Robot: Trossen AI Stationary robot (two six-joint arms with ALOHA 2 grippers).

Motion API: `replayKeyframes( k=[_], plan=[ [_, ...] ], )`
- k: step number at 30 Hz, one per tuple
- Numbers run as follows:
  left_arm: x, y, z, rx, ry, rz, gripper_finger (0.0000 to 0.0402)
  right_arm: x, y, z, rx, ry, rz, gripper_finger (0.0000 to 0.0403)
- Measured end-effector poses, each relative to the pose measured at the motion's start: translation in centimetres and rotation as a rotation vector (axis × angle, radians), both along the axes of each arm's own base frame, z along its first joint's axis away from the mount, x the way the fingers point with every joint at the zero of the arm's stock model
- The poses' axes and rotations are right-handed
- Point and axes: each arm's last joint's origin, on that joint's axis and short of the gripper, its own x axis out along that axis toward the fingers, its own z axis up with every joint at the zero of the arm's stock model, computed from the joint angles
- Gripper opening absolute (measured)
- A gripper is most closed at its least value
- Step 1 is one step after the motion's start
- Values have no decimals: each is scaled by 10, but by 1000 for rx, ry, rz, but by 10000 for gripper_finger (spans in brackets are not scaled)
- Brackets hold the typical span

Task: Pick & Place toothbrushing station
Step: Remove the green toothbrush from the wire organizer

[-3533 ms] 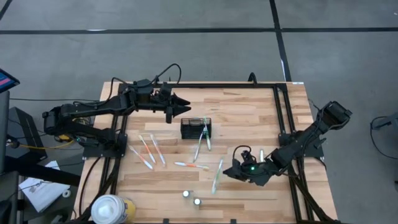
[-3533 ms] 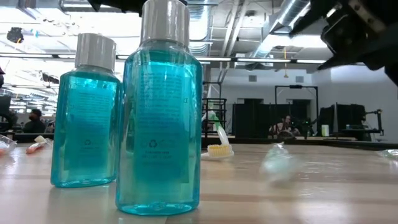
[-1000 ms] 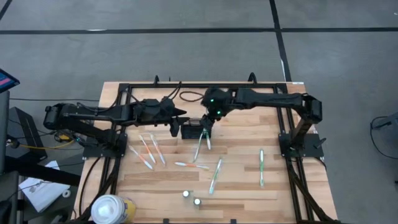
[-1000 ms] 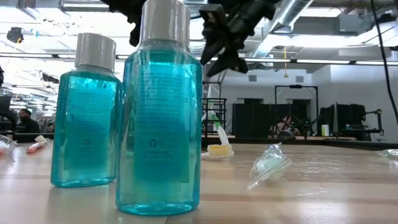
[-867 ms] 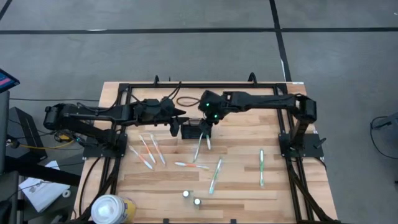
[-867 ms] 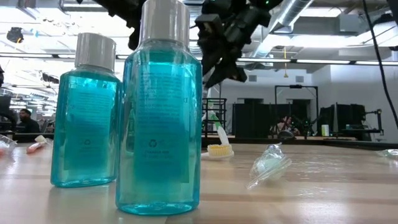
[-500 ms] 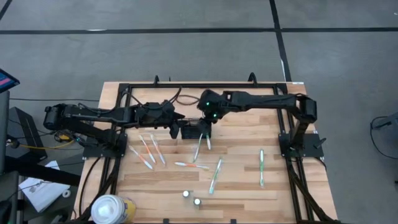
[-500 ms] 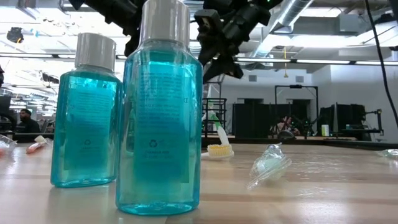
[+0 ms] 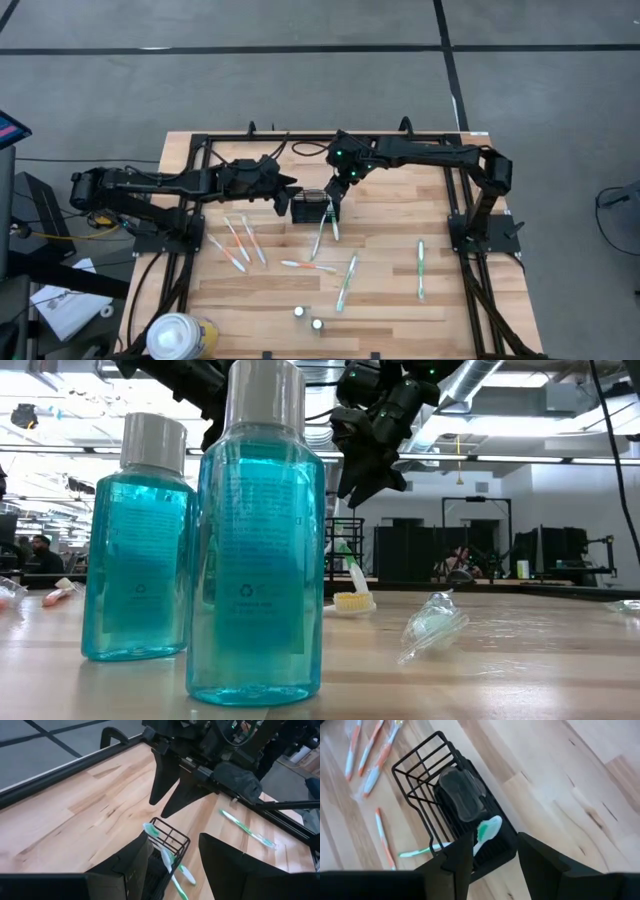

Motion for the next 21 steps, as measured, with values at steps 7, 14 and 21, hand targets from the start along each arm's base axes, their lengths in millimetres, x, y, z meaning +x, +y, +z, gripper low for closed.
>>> replayKeyframes(
  k=[7,14,21],
  plan=[
    [0,0,1,0,-7,-1,172,1,-1,1,18,-21,12,144],
    [1,0,1,-2,-13,0,172,6,1,-6,41,-15,27,143],
    [1,0,1,-4,-14,-3,172,7,10,-9,52,10,51,143]
  ],
)
